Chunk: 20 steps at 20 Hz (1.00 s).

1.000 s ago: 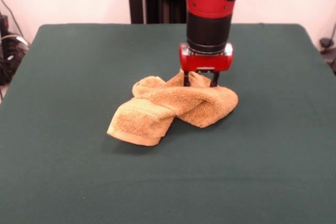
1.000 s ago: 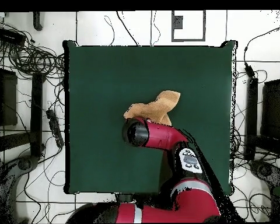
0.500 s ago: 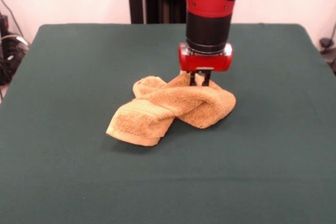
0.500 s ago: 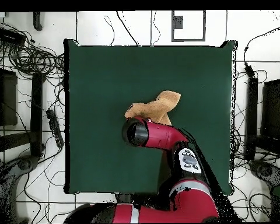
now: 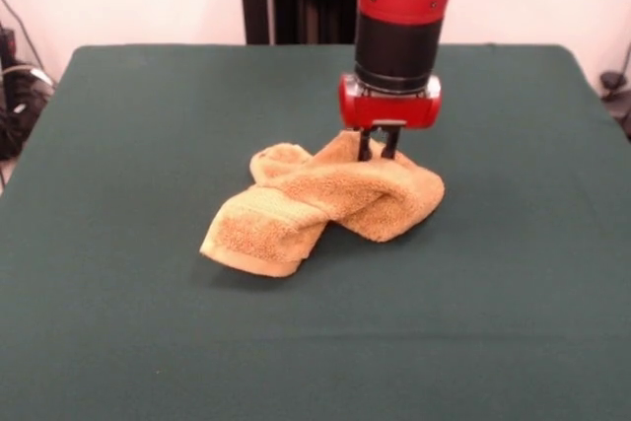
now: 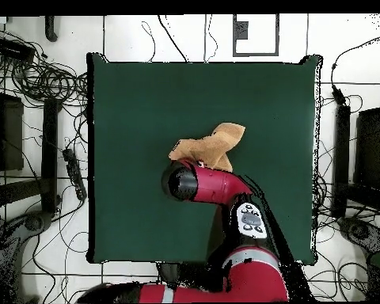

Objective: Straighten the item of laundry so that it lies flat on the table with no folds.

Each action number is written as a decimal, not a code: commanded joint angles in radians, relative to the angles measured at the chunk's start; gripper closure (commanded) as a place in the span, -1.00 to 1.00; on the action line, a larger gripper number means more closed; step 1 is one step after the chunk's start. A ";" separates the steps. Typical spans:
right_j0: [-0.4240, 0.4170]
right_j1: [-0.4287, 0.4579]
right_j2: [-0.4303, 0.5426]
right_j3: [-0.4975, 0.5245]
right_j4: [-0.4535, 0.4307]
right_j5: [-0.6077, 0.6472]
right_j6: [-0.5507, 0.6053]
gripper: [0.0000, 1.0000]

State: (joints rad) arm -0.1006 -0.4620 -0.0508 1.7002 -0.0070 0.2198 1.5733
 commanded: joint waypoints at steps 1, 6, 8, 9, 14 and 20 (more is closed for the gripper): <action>0.077 -0.174 0.025 0.112 0.046 0.056 0.232 1.00; 0.141 -0.317 -0.029 0.192 0.080 0.148 0.273 1.00; 0.152 -0.351 -0.036 0.222 0.095 0.154 0.285 1.00; 0.159 -0.367 -0.040 0.240 0.110 0.149 0.299 1.00; 0.218 -0.443 -0.091 0.274 0.166 0.222 0.339 1.00; 0.305 -0.488 -0.175 0.268 0.198 0.292 0.375 1.00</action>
State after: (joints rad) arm 0.1436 -0.8961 -0.1961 1.8916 0.1191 0.3655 1.5990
